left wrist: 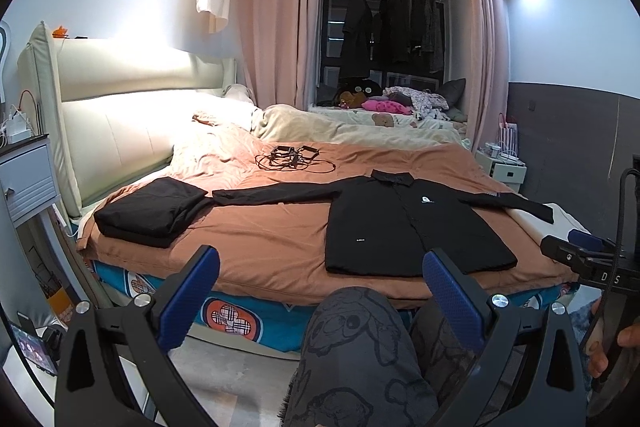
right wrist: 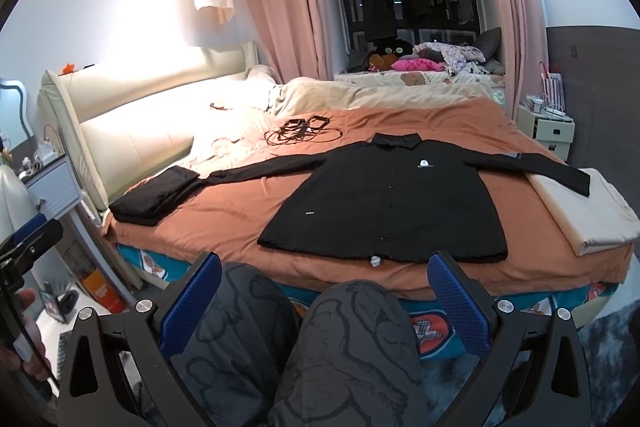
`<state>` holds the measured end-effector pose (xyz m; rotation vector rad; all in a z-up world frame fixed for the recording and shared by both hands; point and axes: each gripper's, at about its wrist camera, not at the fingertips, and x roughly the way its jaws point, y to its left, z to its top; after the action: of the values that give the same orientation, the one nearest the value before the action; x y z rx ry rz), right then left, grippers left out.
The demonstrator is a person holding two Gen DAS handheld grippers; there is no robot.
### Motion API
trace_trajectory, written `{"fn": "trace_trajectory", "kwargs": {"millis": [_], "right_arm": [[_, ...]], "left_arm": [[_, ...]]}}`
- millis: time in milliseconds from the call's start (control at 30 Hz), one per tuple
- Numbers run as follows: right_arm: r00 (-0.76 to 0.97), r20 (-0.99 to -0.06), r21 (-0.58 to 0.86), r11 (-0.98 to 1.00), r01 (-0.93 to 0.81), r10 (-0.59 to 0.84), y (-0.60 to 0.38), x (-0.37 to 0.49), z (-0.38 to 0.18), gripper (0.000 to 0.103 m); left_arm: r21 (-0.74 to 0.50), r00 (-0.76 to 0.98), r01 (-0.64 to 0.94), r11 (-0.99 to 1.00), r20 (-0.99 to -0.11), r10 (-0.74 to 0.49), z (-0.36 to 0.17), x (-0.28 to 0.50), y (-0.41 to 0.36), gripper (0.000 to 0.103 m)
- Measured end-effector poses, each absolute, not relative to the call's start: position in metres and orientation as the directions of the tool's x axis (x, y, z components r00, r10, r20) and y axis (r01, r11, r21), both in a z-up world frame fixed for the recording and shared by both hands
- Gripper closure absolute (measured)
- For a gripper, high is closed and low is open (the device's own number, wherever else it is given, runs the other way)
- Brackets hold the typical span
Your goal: Fold large clothes
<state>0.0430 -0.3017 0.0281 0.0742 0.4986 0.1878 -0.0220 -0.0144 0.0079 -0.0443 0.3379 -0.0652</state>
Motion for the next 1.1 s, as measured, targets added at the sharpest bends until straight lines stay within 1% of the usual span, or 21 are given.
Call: {"fn": "trace_trajectory", "kwargs": {"millis": [767,1100], "right_arm": [[0.860,-0.473,0.133,0.980,-0.145,0.192,-0.307,0.039,0.024,0.000],[0.851,-0.481,0.138,0.977,-0.163,0.210,-0.304,0.047,0.026,0.000]], "left_arm": [[-0.064,0.941,0.059,0.996,-0.330,-0.076,0.004,-0.029,-0.010,0.000],[-0.064,0.938,0.050,0.997,-0.339,-0.069,0.006,-0.016,-0.006,0.000]]}}
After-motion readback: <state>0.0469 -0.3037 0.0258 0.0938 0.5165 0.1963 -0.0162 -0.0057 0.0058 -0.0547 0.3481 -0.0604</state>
